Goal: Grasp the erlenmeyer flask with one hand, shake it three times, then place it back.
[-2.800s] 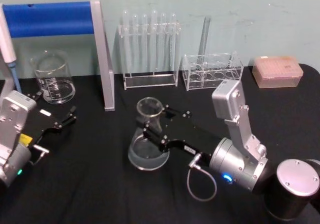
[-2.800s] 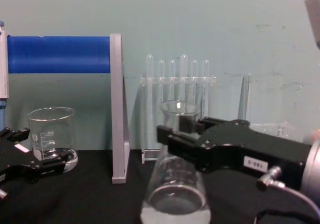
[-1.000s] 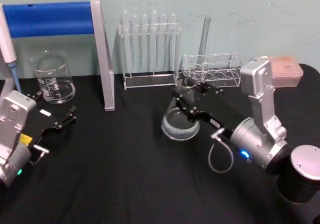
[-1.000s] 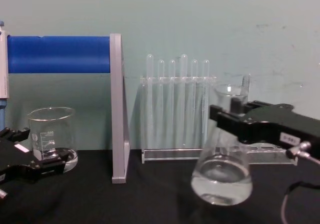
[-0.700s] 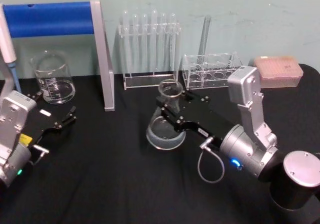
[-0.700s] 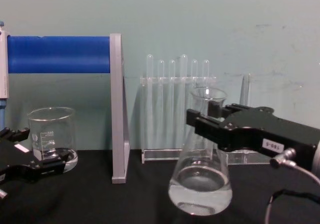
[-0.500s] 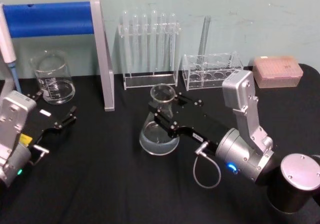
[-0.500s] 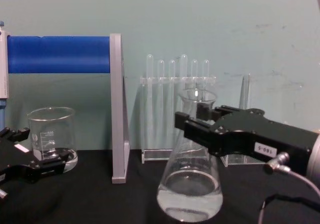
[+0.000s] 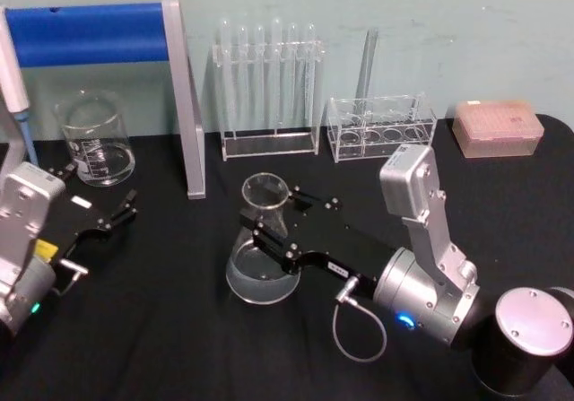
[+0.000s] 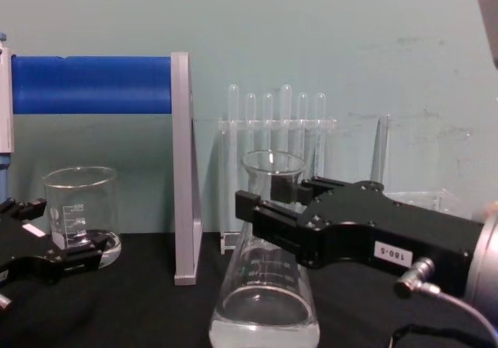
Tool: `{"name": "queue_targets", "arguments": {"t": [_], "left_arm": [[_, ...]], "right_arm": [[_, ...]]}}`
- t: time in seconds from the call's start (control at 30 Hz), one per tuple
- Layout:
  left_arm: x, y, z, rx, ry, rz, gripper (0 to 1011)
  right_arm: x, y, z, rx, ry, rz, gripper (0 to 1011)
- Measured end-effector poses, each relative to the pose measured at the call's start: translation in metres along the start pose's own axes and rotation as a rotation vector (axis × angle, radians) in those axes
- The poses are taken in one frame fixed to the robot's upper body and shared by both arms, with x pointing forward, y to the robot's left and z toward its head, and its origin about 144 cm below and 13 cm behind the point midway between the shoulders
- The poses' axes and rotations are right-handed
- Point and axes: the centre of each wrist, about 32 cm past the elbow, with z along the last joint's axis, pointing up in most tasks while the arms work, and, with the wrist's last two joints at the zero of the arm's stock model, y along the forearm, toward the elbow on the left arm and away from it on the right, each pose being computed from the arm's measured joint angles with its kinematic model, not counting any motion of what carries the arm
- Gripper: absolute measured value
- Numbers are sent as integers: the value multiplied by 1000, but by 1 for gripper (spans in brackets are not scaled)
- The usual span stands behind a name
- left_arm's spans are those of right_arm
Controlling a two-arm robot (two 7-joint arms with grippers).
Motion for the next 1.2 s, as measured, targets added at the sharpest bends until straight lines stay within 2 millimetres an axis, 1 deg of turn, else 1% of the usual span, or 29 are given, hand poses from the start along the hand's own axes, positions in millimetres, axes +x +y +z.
{"name": "queue_targets", "arguments": {"t": [0.3,0.53,0.93,1.2], "left_arm": [[0,0,0,0,0,0,1001],[0,0,0,0,0,0,1001],[0,0,0,0,0,0,1001],[0,0,0,0,0,0,1001]], "right_arm": [[4,0,0,0,-3,-23,449],[15,-1,0,2,-12,-86,449],[49,-11,-1,-7,-44,-276,449],[64,-19,-1,-16,-60,-364,449]]}}
